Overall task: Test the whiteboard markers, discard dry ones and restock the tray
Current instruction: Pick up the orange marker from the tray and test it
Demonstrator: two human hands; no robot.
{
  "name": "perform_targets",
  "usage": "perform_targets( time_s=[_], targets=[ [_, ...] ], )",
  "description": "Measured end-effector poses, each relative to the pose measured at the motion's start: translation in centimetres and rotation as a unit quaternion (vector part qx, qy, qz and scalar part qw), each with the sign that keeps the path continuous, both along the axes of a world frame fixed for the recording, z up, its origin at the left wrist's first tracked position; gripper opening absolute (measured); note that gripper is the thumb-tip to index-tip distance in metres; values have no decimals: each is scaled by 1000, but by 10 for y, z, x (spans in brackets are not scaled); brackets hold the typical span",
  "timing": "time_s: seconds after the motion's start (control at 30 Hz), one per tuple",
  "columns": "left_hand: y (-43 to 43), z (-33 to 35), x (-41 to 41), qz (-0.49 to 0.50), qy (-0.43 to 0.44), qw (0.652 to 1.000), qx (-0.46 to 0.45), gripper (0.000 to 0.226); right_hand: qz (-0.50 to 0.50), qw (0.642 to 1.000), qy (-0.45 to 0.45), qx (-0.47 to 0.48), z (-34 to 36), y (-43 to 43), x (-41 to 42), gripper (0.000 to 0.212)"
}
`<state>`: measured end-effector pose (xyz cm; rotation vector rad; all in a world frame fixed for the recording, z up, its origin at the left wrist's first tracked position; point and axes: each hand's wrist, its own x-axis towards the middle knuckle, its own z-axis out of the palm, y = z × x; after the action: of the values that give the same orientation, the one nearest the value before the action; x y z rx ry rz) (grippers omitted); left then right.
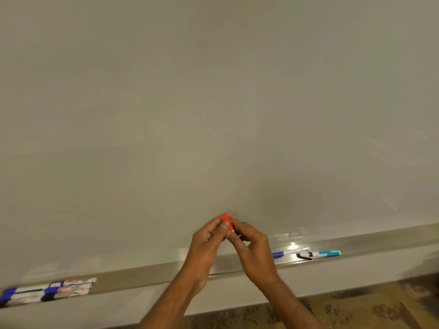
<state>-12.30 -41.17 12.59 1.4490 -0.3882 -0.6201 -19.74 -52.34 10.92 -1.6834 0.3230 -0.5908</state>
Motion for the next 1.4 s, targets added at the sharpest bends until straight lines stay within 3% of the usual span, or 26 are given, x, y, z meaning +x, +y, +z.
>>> perform_targets(
  time_s=[0.2, 0.43, 0.73, 0.93, 1.07, 1.2, 1.3, 1.4],
  targets=[
    [41, 74, 12, -13, 28, 996, -81, 35, 93, 984, -21, 150, 84, 43, 9, 20],
    [89, 130, 25, -43, -5, 995, -87, 34, 156, 961, 22, 228, 144, 88, 20, 39],
    [131, 191, 35, 54, -37, 989, -132, 27, 103, 978, 3, 180, 209, 141, 39, 43],
    [164, 246, 58, 182, -94, 959, -195, 22, 52, 992, 18, 111, 220, 172, 47, 39],
    [184, 269, 66, 270, -260, 912, -168, 17, 87, 992, -11, 92, 243, 179, 57, 24],
    [203, 279, 84, 337, -409, 835, -146, 27, 57, 988, -128, 70, 276, 190, 64, 29],
    [214, 291, 113, 349, -504, 781, -119, 27, 125, 951, -201, 201, 302, 195, 69, 27],
    [224, 305, 142, 357, -580, 726, -94, 25, 234, 858, -233, 394, 323, 199, 81, 32]
  ],
)
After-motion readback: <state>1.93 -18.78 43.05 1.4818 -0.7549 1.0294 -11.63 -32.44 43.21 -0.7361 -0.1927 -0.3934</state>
